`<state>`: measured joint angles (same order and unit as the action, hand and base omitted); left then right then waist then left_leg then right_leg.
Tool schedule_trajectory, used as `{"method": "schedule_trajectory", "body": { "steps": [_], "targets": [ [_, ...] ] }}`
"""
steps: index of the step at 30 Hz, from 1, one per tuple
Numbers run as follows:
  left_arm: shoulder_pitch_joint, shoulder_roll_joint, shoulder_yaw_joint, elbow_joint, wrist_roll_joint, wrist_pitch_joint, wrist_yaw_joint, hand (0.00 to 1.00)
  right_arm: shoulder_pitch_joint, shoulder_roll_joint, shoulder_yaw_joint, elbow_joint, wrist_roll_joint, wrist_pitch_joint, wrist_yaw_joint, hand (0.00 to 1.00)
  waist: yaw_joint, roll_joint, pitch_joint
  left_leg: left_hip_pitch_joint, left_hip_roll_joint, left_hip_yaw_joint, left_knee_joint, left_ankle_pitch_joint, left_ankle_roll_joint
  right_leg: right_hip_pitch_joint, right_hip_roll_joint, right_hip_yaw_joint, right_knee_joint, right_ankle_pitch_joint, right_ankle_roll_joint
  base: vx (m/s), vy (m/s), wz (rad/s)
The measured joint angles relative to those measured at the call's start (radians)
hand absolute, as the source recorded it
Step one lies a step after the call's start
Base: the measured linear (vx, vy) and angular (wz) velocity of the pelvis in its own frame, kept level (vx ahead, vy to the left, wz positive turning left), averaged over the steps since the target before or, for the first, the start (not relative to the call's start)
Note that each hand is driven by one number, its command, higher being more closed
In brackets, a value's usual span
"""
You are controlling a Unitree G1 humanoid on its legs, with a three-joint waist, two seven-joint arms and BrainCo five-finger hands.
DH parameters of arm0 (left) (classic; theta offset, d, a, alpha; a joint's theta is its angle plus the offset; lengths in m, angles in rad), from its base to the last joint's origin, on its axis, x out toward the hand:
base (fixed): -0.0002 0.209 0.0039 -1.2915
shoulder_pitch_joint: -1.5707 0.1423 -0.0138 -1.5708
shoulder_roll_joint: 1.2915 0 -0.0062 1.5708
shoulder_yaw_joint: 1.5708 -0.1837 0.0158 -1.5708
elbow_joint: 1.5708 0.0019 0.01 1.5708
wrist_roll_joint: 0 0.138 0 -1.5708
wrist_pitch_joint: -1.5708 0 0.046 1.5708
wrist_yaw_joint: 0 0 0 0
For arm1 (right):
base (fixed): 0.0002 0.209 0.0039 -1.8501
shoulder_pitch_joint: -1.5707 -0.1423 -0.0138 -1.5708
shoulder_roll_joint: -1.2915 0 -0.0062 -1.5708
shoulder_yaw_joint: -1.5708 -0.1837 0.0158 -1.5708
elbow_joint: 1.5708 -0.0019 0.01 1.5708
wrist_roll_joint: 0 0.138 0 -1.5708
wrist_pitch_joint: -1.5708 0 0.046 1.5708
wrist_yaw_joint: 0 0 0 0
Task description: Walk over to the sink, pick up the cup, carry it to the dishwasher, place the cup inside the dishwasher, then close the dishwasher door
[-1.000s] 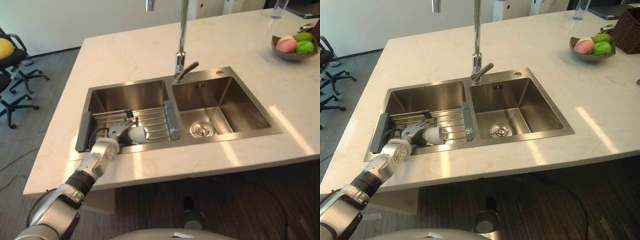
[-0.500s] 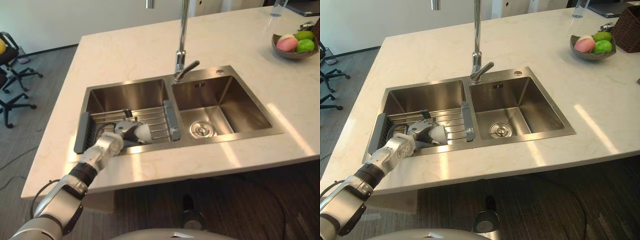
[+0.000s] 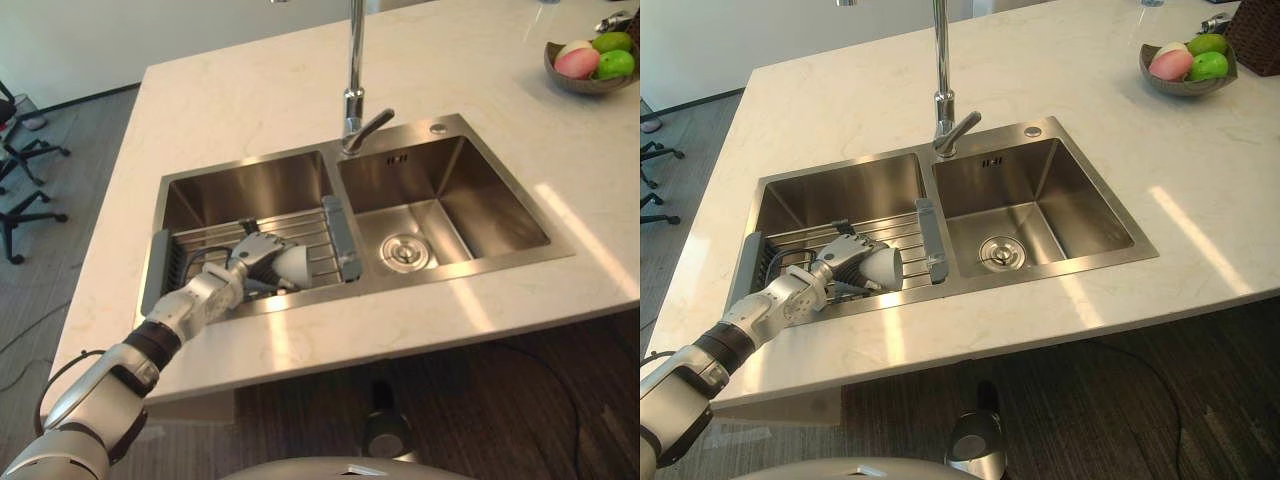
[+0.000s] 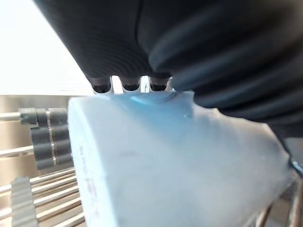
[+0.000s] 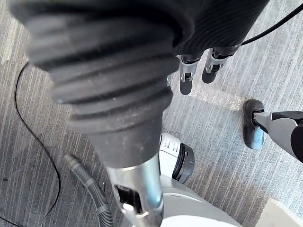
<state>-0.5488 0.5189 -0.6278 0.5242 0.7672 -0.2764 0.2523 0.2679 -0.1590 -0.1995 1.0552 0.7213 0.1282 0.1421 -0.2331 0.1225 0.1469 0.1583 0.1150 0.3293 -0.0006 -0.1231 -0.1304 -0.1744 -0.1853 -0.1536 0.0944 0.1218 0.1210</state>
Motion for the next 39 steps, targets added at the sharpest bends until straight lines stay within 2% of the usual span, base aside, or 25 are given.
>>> {"method": "schedule_trajectory", "body": {
  "steps": [2, 5, 9, 11, 14, 17, 21, 25, 27, 30, 32, 33, 36, 37, 38, 39],
  "targets": [
    [0.034, 0.034, 0.012, -0.05, -0.036, -0.024, 0.086, 1.0, 0.0, 0.002, -0.001, 0.0, -0.001, -0.008, 0.001, 0.0, 0.004, 0.003, 0.01, -0.002, 0.003, -0.004, 0.0, 0.001, 0.0, 0.002, 0.001, -0.007, 0.0, 0.0, 0.0, 0.0, -0.027, 0.06],
    [0.076, 0.066, 0.057, -0.134, -0.119, -0.048, 0.142, 1.0, 0.003, 0.012, -0.022, 0.007, -0.004, -0.016, 0.003, 0.0, 0.011, -0.008, 0.021, -0.003, 0.006, -0.022, 0.0, 0.006, 0.0, 0.01, 0.001, -0.025, 0.001, -0.002, -0.002, 0.03, -0.017, 0.15],
    [0.114, 0.078, 0.158, -0.254, -0.238, -0.049, 0.166, 1.0, 0.005, 0.023, -0.069, 0.022, -0.023, -0.018, 0.017, 0.0, 0.035, -0.009, 0.021, 0.001, 0.009, -0.051, 0.0, 0.007, 0.0, 0.035, -0.004, -0.052, 0.002, -0.013, 0.0, 0.06, -0.008, 0.22],
    [0.148, 0.081, 0.254, -0.363, -0.328, -0.046, 0.179, 1.0, 0.004, 0.027, -0.099, 0.021, -0.052, -0.018, 0.032, 0.0, 0.066, -0.01, 0.021, 0.001, 0.01, -0.065, 0.0, 0.008, 0.0, 0.046, -0.007, -0.067, 0.002, -0.016, -0.002, 0.04, -0.005, 0.21],
    [0.191, 0.075, 0.326, -0.454, -0.428, -0.04, 0.179, 1.0, 0.003, 0.027, -0.121, 0.022, -0.067, -0.016, 0.033, 0.0, 0.081, -0.015, 0.02, 0.003, 0.011, -0.096, 0.003, 0.009, 0.003, 0.072, -0.013, -0.097, -0.002, -0.024, -0.002, 0.01, -0.01, 0.27],
    [0.239, 0.026, 0.425, -0.519, -0.549, -0.035, 0.172, 1.0, 0.01, 0.029, -0.128, 0.023, -0.109, -0.016, 0.033, 0.0, 0.11, -0.029, 0.016, -0.002, 0.014, -0.116, 0.016, 0.006, 0.007, 0.095, -0.017, -0.119, -0.011, -0.024, -0.002, -0.02, -0.017, 0.27],
    [0.317, -0.077, 0.555, -0.555, -0.734, -0.015, 0.133, 1.0, 0.017, 0.034, -0.129, 0.021, -0.201, -0.016, 0.045, 0.0, 0.15, -0.07, -0.005, -0.005, 0.017, -0.165, 0.029, 0.006, 0.008, 0.144, -0.023, -0.167, -0.036, -0.025, -0.005, -0.03, -0.014, 0.28],
    [0.387, -0.149, 0.633, -0.616, -0.807, 0.003, 0.103, 1.0, 0.022, 0.035, -0.159, 0.022, -0.279, -0.015, 0.046, 0.0, 0.181, -0.091, -0.019, -0.034, 0.01, -0.219, 0.037, 0.008, 0.01, 0.158, -0.041, -0.219, -0.026, -0.038, -0.001, -0.03, -0.007, 0.43],
    [0.422, -0.189, 0.674, -0.658, -0.83, 0.016, 0.097, 1.0, 0.027, 0.033, -0.17, 0.022, -0.309, -0.016, 0.047, 0.0, 0.201, -0.093, -0.019, -0.035, 0.004, -0.251, 0.037, 0.018, 0.012, 0.163, -0.059, -0.246, 0.01, -0.055, 0.012, 0.01, -0.009, 0.57],
    [0.477, -0.239, 0.762, -0.705, -0.9, 0.035, 0.095, 1.0, 0.035, 0.032, -0.2, 0.023, -0.36, -0.016, 0.05, 0.0, 0.239, -0.104, -0.023, -0.032, -0.005, -0.304, 0.044, 0.021, 0.012, 0.175, -0.096, -0.29, 0.101, -0.114, 0.014, 0.02, -0.015, 0.57],
    [0.521, -0.259, 0.828, -0.734, -0.974, 0.04, 0.115, 1.0, 0.035, 0.032, -0.207, 0.027, -0.412, -0.016, 0.052, 0.0, 0.273, -0.124, -0.024, -0.035, -0.017, -0.341, 0.052, 0.021, 0.012, 0.177, -0.126, -0.307, 0.174, -0.161, 0.013, -0.02, -0.03, 0.49],
    [0.536, -0.266, 0.848, -0.738, -0.984, 0.041, 0.116, 1.0, 0.035, 0.031, -0.206, 0.027, -0.425, -0.016, 0.052, 0.0, 0.28, -0.128, -0.024, -0.036, -0.021, -0.352, 0.052, 0.021, 0.012, 0.178, -0.133, -0.312, 0.189, -0.172, 0.011, -0.03, -0.039, 0.45],
    [0.614, -0.285, 0.942, -0.745, -1.01, 0.044, 0.121, 1.0, 0.04, 0.024, -0.205, 0.026, -0.477, -0.016, 0.052, 0.0, 0.308, -0.147, -0.025, -0.038, -0.035, -0.41, 0.052, 0.013, 0.011, 0.198, -0.166, -0.345, 0.25, -0.225, -0.013, -0.03, -0.056, 0.61],
    [0.636, -0.285, 0.97, -0.748, -1.014, 0.044, 0.12, 1.0, 0.041, 0.024, -0.203, 0.026, -0.487, -0.015, 0.052, 0.0, 0.325, -0.153, -0.024, -0.04, -0.037, -0.436, 0.052, 0.015, 0.011, 0.209, -0.173, -0.352, 0.272, -0.243, -0.039, -0.01, -0.064, 0.76],
    [0.648, -0.285, 0.991, -0.75, -1.018, 0.044, 0.117, 1.0, 0.043, 0.025, -0.196, 0.026, -0.492, -0.015, 0.052, 0.0, 0.332, -0.159, -0.022, -0.045, -0.039, -0.461, 0.052, 0.019, 0.012, 0.212, -0.175, -0.334, 0.297, -0.247, -0.054, -0.01, -0.074, 1.11],
    [0.655, -0.282, 1.006, -0.75, -1.018, 0.044, 0.11, 1.0, 0.042, 0.026, -0.186, 0.025, -0.493, -0.014, 0.052, 0.0, 0.334, -0.168, -0.021, -0.056, -0.038, -0.495, 0.053, 0.026, 0.017, 0.212, -0.17, -0.264, 0.332, -0.24, -0.071, 0.0, -0.06, 1.16]
  ]
}}
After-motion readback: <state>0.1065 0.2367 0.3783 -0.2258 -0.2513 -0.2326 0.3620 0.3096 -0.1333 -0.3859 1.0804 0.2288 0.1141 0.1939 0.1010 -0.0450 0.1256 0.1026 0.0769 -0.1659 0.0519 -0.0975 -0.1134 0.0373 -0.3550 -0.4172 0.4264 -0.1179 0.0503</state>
